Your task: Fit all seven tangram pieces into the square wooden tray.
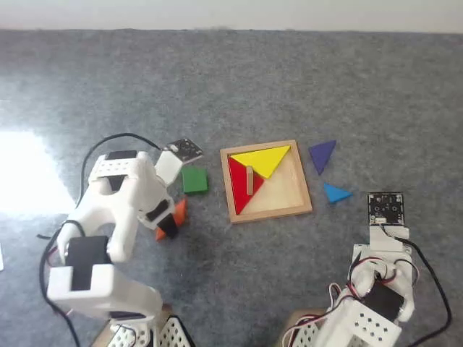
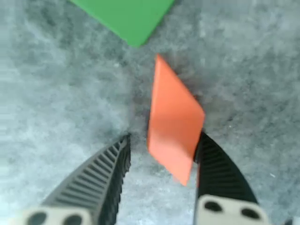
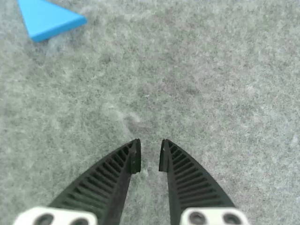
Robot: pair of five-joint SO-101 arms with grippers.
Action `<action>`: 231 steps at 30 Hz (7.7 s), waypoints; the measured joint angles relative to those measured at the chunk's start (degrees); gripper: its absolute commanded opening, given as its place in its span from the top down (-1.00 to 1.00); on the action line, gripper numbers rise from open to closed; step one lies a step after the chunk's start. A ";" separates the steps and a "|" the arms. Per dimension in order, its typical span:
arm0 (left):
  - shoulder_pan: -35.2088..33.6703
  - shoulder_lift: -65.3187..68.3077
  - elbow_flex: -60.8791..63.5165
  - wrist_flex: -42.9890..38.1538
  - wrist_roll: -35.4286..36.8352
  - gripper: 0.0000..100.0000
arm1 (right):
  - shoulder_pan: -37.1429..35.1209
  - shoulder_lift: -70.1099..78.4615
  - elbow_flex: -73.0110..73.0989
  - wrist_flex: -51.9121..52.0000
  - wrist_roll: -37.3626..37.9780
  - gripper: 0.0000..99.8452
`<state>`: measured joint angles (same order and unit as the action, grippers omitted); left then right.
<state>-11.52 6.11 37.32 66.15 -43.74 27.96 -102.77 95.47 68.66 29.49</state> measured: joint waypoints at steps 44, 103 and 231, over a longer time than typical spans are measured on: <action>7.82 -16.18 11.87 -5.71 -0.88 0.61 | 0.00 0.00 0.00 0.00 0.00 0.81; -4.84 11.16 -21.36 6.33 16.88 0.51 | 0.00 0.00 0.00 0.00 0.00 0.81; 29.19 22.95 -73.05 27.96 62.77 0.73 | 0.00 0.00 0.00 0.00 0.00 0.81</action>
<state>17.67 29.05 -35.74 94.11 19.03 27.96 -102.77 95.47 68.66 29.49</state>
